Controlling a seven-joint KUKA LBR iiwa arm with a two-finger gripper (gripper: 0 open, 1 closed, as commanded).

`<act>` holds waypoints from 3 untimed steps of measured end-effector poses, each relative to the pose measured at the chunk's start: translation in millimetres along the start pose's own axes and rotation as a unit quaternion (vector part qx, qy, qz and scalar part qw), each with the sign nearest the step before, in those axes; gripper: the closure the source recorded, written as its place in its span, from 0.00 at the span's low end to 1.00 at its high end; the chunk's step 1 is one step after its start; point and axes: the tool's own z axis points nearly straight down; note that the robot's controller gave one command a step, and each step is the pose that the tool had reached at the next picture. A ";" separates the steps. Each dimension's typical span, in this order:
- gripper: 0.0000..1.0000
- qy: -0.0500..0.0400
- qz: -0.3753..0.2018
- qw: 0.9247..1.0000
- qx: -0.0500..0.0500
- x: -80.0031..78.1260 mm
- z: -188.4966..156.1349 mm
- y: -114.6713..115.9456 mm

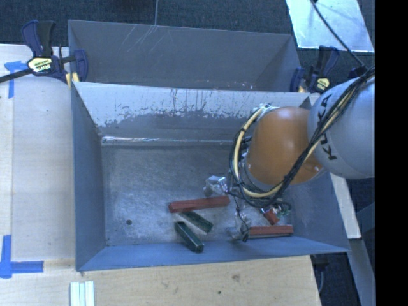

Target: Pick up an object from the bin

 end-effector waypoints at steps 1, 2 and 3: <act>1.00 -0.002 0.003 1.000 0.001 0.0 -1.4 -4.1; 1.00 -0.006 0.001 1.000 0.003 -15.8 -82.2 -29.0; 1.00 -0.007 -0.006 1.000 0.002 -77.4 -144.7 -10.2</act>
Offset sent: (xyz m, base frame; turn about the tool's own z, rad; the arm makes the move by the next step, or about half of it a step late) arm 0.0000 0.0000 0.0000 0.0000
